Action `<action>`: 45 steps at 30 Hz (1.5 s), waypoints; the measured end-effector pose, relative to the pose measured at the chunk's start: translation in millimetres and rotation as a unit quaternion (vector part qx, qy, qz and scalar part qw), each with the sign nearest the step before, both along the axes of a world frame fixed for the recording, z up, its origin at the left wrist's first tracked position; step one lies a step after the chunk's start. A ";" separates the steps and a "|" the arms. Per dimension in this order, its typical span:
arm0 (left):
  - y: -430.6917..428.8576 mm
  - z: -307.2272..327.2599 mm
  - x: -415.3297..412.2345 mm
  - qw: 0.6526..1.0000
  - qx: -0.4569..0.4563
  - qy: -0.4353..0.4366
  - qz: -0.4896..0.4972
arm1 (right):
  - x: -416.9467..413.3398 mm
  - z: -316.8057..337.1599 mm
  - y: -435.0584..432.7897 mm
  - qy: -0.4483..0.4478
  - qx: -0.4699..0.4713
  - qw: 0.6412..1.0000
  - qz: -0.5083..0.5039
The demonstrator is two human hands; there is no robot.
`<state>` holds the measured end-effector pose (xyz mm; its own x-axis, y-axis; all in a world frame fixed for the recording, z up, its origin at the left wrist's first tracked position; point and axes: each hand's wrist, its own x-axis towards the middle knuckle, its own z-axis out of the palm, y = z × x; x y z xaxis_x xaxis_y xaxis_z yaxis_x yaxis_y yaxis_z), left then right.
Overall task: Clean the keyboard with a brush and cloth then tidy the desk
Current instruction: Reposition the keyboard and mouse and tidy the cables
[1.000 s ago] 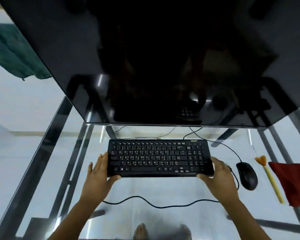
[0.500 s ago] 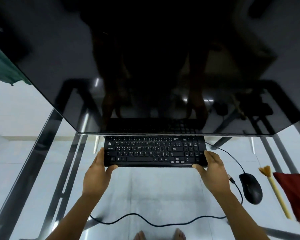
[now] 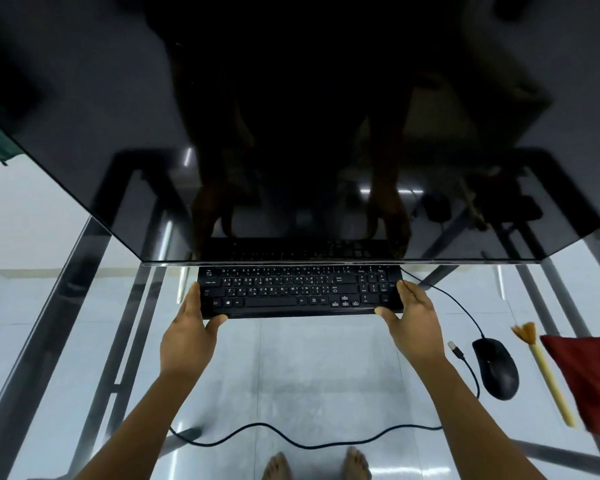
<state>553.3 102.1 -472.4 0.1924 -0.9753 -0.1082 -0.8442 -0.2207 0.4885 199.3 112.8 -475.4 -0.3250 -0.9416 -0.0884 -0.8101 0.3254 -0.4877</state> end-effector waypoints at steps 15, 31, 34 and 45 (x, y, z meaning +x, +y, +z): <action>22.4 -11.9 -73.1 0.989 -0.063 -0.039 -0.131 | -78.9 13.4 63.9 0.102 -0.014 0.989 -0.104; 9.6 -15.5 -207.3 0.948 -0.056 -0.090 -0.299 | -114.7 5.0 56.6 0.092 -0.026 0.992 -0.087; 11.3 -16.5 -212.6 0.951 -0.052 -0.089 -0.291 | -118.4 5.2 39.9 0.084 -0.017 0.993 -0.083; 22.3 -24.1 -217.6 0.957 -0.036 -0.103 -0.268 | -137.3 13.0 4.9 0.052 -0.024 0.996 -0.063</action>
